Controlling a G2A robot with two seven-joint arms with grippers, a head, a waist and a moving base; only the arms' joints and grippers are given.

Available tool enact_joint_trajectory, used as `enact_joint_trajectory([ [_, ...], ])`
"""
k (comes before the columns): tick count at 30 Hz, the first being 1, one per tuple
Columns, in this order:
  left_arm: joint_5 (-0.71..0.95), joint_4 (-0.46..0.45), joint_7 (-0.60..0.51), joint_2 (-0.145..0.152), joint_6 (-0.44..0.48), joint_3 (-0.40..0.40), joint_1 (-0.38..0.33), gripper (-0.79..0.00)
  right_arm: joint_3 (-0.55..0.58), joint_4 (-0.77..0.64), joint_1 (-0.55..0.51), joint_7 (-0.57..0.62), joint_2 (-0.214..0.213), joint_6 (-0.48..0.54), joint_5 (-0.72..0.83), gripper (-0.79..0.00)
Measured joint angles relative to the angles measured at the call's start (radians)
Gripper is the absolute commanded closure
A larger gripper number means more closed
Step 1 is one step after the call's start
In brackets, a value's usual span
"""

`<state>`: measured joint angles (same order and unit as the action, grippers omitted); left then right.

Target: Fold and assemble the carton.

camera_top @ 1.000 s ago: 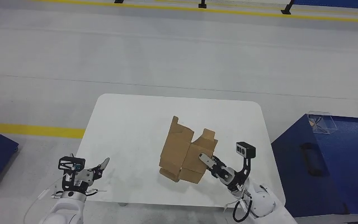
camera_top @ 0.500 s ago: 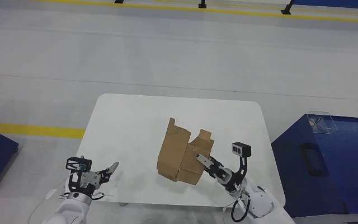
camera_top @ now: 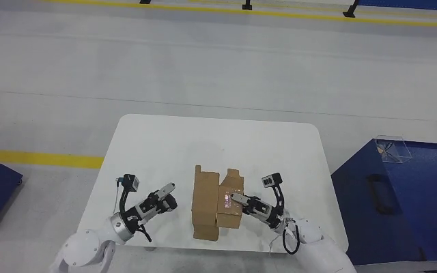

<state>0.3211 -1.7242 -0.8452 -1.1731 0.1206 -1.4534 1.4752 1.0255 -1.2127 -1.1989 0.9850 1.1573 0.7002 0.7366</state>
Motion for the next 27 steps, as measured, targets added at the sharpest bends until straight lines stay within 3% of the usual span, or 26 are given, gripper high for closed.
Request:
enact_joint_trajectory([
  [5, 0.037, 0.066, -0.086, -0.006, -0.014, 0.092, -0.071, -0.785, -0.019, 0.036, 0.017, 0.099, 0.008, -0.033, 0.062, 0.000],
  [8, 0.034, 0.081, -0.115, -0.008, -0.007, 0.127, -0.087, -0.228, -0.024, 0.055, 0.024, 0.133, 0.012, -0.039, 0.079, 0.000],
  [9, 0.037, 0.086, -0.121, -0.008, -0.006, 0.134, -0.091, -0.074, -0.026, 0.060, 0.025, 0.139, 0.014, -0.041, 0.085, 0.000],
  [10, 0.042, 0.092, -0.123, -0.008, -0.005, 0.140, -0.095, 0.000, -0.027, 0.065, 0.028, 0.147, 0.016, -0.043, 0.094, 0.000],
  [22, 0.081, 0.119, -0.186, -0.002, -0.006, 0.156, -0.115, 0.000, -0.018, 0.095, 0.037, 0.182, 0.026, -0.057, 0.114, 0.000],
  [23, 0.080, 0.119, -0.193, -0.002, -0.008, 0.156, -0.116, 0.000, -0.019, 0.095, 0.038, 0.181, 0.027, -0.063, 0.110, -0.302],
  [24, 0.080, 0.120, -0.192, -0.002, -0.008, 0.156, -0.116, 0.000, -0.020, 0.095, 0.038, 0.181, 0.027, -0.071, 0.108, -0.785],
  [27, 0.080, 0.119, -0.186, -0.002, -0.008, 0.156, -0.116, 0.000, -0.021, 0.096, 0.038, 0.181, 0.027, -0.075, 0.107, -0.785],
])
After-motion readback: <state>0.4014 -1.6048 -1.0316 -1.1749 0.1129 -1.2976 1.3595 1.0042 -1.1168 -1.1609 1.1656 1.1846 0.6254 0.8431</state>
